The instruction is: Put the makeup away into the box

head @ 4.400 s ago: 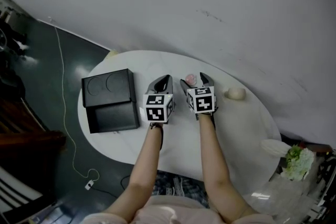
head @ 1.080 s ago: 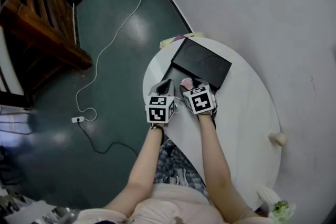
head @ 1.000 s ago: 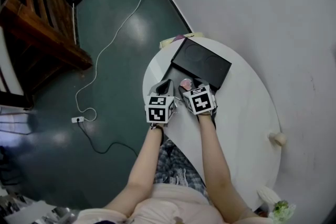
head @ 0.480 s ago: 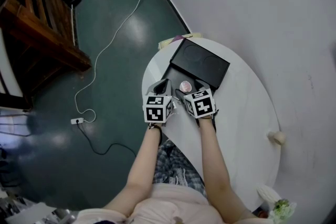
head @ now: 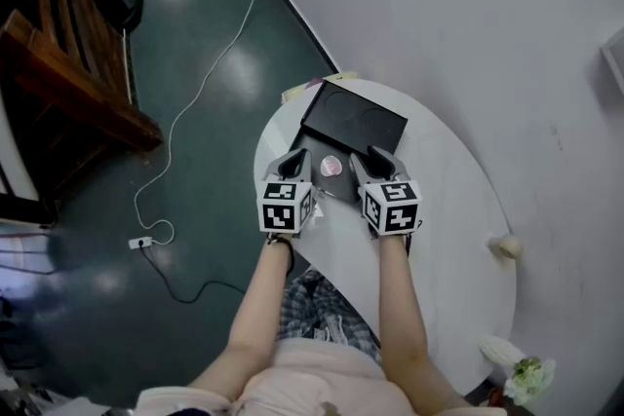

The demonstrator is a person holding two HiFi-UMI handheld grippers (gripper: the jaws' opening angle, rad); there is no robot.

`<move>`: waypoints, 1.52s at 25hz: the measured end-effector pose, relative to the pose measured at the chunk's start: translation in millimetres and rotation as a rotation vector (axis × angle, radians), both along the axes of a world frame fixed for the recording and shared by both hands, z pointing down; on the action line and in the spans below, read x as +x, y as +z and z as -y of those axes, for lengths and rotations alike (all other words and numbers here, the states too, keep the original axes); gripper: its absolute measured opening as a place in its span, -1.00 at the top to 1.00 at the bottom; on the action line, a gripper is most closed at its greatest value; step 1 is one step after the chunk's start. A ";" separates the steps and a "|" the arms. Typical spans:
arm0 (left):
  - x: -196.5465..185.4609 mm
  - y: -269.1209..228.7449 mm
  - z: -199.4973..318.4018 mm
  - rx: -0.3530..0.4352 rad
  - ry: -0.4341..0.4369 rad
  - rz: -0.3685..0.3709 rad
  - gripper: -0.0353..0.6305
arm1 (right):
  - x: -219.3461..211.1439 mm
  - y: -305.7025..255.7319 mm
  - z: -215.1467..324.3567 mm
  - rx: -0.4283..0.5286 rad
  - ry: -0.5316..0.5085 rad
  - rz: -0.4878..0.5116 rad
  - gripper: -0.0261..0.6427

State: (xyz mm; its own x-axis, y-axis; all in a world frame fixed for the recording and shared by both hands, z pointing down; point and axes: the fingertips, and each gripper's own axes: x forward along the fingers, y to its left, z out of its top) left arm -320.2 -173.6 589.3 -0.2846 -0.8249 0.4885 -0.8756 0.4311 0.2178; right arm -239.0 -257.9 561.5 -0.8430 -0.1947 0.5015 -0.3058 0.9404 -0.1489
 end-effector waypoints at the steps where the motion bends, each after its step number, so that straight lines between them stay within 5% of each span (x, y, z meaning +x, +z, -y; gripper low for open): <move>1: 4.5 -8.1 4.6 0.010 0.019 0.009 0.82 | 10.0 -11.7 7.7 0.013 0.033 0.032 0.49; 8: 52.5 -72.8 52.0 0.103 0.180 0.080 0.82 | 112.0 -86.0 63.9 0.129 0.288 0.197 0.86; 25: 220.5 -161.9 142.6 0.281 0.619 0.143 0.82 | 429.1 -167.2 75.2 0.360 0.926 0.237 0.87; 31: 266.7 -167.2 151.6 0.334 0.717 0.173 0.82 | 491.6 -164.2 54.6 0.395 1.055 0.218 0.87; 38: 291.2 -162.4 155.0 0.331 0.773 0.156 0.82 | 507.5 -161.2 40.5 0.453 1.083 0.181 0.88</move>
State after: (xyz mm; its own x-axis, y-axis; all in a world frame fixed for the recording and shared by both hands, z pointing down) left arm -28.9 -328.5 426.9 0.3730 -0.9082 0.1899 -0.9278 -0.3645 0.0793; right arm 268.5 -298.4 400.3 -0.1821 -0.9787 0.0943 -0.9830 0.1837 0.0079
